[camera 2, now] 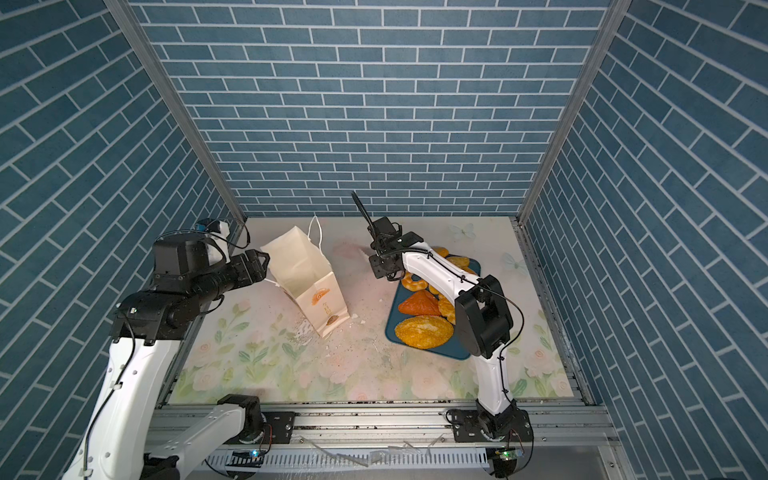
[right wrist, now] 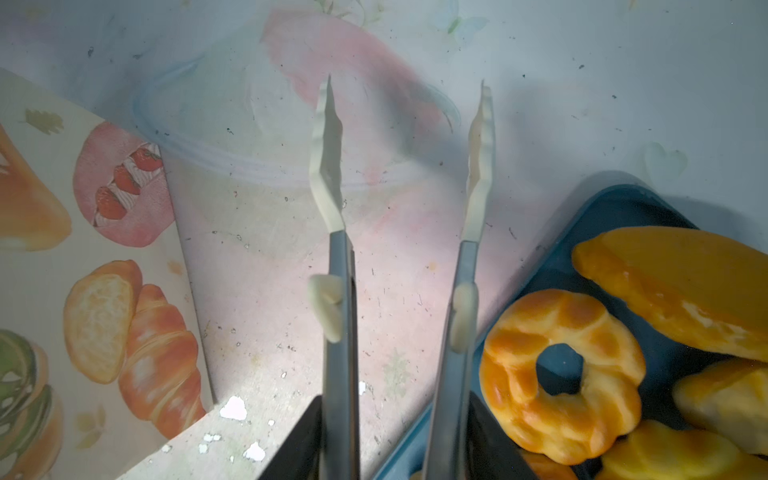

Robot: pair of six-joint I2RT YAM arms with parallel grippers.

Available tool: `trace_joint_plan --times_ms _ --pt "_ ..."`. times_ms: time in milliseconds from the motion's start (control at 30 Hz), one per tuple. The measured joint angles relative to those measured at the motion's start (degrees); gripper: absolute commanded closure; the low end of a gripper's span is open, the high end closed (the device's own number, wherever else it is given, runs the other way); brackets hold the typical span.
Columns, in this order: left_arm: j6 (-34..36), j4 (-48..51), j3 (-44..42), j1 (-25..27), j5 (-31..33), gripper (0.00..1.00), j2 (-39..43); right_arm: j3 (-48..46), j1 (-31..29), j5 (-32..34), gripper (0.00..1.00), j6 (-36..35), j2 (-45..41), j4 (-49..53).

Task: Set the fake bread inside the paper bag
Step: 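Carry the tongs with the right gripper over the bread tray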

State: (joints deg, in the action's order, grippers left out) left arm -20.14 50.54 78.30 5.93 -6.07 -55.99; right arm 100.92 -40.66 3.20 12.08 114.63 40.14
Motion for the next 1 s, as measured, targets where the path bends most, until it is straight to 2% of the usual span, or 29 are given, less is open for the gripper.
trace_joint_plan --times_ms 367,600,1000 --pt "-0.2 -0.3 0.0 0.3 0.0 0.19 0.0 1.8 0.2 -1.5 0.51 -0.4 5.0 1.0" --pt "-0.5 -0.3 0.0 0.4 0.0 0.19 0.0 2.3 0.2 -1.7 0.47 -0.4 5.2 2.3" --pt "-0.7 -1.2 0.0 0.8 0.1 0.19 0.0 2.3 0.1 -2.1 0.47 -0.4 5.2 3.0"
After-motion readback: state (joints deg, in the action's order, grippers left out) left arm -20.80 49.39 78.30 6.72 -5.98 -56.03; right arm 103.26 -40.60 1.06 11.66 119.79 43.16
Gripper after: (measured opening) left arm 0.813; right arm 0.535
